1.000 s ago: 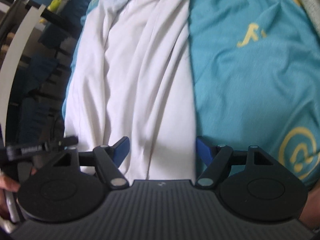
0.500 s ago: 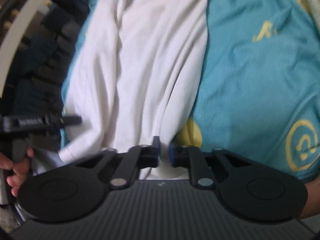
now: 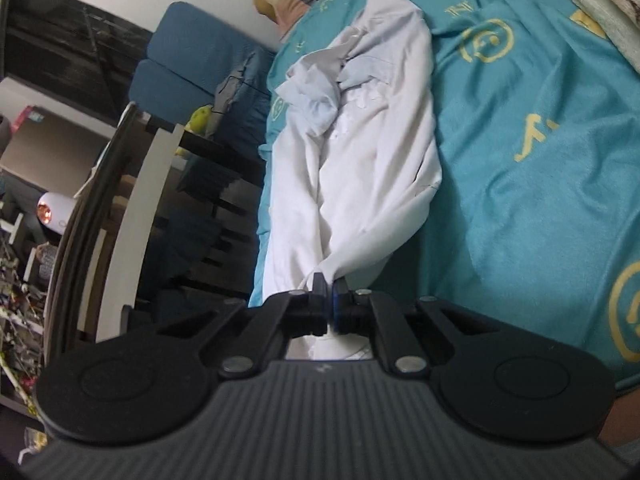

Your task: Fold clothes

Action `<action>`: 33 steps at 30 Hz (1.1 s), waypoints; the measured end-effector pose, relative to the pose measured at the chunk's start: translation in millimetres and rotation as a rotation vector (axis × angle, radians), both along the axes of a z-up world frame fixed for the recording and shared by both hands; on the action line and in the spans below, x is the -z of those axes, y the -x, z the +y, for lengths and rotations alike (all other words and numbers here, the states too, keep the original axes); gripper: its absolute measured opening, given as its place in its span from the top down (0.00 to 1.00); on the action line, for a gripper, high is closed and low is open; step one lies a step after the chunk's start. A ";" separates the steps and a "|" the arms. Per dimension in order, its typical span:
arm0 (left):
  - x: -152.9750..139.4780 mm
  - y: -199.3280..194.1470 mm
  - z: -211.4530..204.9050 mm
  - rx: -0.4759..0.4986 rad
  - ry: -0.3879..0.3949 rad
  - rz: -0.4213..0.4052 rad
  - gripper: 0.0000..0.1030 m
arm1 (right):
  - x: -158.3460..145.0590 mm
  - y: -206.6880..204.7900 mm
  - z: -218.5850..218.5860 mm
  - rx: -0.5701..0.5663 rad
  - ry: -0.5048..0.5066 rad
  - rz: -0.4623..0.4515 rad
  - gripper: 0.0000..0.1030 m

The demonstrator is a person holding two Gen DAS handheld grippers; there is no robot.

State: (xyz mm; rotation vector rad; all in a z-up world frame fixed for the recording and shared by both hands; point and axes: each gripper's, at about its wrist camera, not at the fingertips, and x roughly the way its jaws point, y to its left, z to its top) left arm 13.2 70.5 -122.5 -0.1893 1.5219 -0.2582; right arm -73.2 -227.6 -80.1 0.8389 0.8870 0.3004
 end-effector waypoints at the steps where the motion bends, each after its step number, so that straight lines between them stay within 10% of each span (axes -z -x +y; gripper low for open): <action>1: -0.3 1.2 -3.1 0.016 -0.006 0.005 0.27 | 0.8 -0.4 -0.5 -0.001 -0.002 -0.002 0.94; 3: -1.3 3.9 -8.7 0.047 -0.010 0.017 0.41 | 4.1 -2.2 -2.6 0.002 -0.014 -0.001 0.94; 6: -4.5 10.7 -13.6 0.081 -0.038 0.028 0.92 | 6.8 -3.0 -5.7 0.005 -0.034 -0.003 0.94; 21: -123.5 48.6 33.4 -0.134 0.360 -0.270 0.98 | -57.9 29.8 -21.7 0.070 0.042 -0.112 0.95; 33: -188.6 162.7 46.8 -0.077 0.531 -0.386 0.98 | -101.6 128.8 -42.8 0.032 0.149 -0.169 0.95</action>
